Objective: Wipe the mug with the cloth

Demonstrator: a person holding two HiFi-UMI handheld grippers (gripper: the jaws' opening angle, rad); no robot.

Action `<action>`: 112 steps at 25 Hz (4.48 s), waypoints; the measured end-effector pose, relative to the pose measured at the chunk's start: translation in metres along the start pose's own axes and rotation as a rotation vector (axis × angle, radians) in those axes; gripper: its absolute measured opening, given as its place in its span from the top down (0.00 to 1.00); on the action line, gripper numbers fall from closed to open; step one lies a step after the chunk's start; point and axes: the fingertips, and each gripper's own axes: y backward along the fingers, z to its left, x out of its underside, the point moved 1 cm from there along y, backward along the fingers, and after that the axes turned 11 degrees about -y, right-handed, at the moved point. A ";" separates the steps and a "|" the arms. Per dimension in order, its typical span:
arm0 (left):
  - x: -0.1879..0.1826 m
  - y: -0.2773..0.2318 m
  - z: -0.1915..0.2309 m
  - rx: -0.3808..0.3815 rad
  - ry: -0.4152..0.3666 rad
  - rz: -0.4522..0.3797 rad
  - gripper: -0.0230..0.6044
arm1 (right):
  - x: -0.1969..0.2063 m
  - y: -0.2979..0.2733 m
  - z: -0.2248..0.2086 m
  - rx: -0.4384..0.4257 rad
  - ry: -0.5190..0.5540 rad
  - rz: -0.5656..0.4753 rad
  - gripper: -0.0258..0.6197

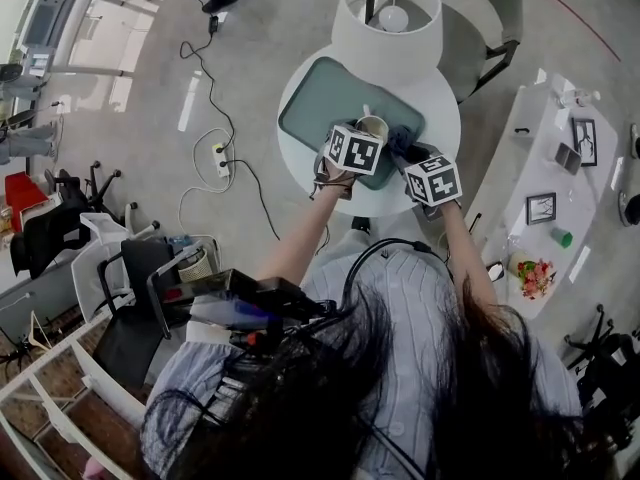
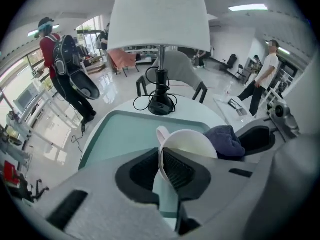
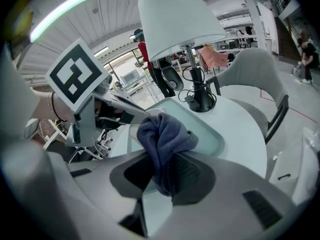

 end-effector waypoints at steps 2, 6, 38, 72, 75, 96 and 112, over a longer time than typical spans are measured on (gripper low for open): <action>0.002 0.001 0.001 -0.015 0.059 0.005 0.90 | 0.006 0.000 0.003 -0.002 -0.006 0.004 0.81; 0.005 0.002 0.001 -0.027 0.092 0.004 0.90 | 0.012 -0.001 0.005 -0.001 -0.021 0.005 0.81; -0.026 -0.018 -0.027 0.195 -1.136 0.121 0.89 | 0.012 -0.003 0.003 -0.025 0.005 0.035 0.81; 0.006 0.007 0.019 0.080 0.171 0.167 0.89 | 0.027 -0.011 0.032 -0.049 0.017 0.049 0.81; 0.014 0.009 0.020 0.076 0.227 0.162 0.89 | 0.024 -0.011 0.026 -0.043 -0.011 0.035 0.81; -0.030 0.012 -0.026 0.156 -1.000 0.067 0.89 | 0.031 -0.008 0.027 -0.072 0.001 0.054 0.81; -0.022 -0.001 -0.038 0.205 -1.554 0.153 0.89 | 0.037 -0.010 0.030 -0.098 -0.027 0.064 0.81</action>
